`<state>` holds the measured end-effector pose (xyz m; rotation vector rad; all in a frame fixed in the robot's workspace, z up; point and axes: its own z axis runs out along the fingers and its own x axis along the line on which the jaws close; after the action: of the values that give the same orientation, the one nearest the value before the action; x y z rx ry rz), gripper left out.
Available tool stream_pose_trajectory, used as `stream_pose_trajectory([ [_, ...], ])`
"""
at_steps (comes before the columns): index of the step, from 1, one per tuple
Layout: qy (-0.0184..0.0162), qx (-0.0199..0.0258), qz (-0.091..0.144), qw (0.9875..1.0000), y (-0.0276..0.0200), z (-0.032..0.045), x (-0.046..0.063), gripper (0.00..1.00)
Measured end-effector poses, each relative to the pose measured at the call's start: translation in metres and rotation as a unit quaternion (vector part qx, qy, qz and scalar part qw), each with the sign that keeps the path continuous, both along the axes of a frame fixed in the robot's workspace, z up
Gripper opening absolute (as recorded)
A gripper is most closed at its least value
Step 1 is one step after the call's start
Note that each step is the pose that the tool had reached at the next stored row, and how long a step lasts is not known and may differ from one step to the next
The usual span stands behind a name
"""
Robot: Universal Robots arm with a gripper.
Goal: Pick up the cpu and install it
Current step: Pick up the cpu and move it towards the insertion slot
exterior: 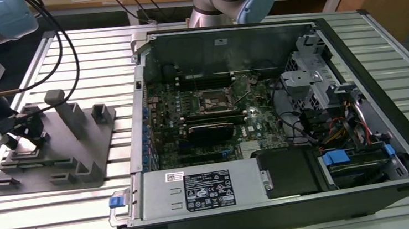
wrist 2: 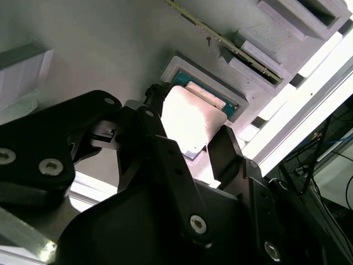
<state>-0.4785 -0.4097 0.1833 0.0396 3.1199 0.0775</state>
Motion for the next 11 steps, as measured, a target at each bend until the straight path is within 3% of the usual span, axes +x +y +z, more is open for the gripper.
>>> stream_pose_trajectory([
  [8, 0.0000, 0.0000, 0.000, 1.0000, 0.0000, -0.0010, 0.0000, 0.59],
  [11, 0.0000, 0.0000, 0.000, 1.0000, 0.0000, -0.0010, 0.0000, 0.55],
])
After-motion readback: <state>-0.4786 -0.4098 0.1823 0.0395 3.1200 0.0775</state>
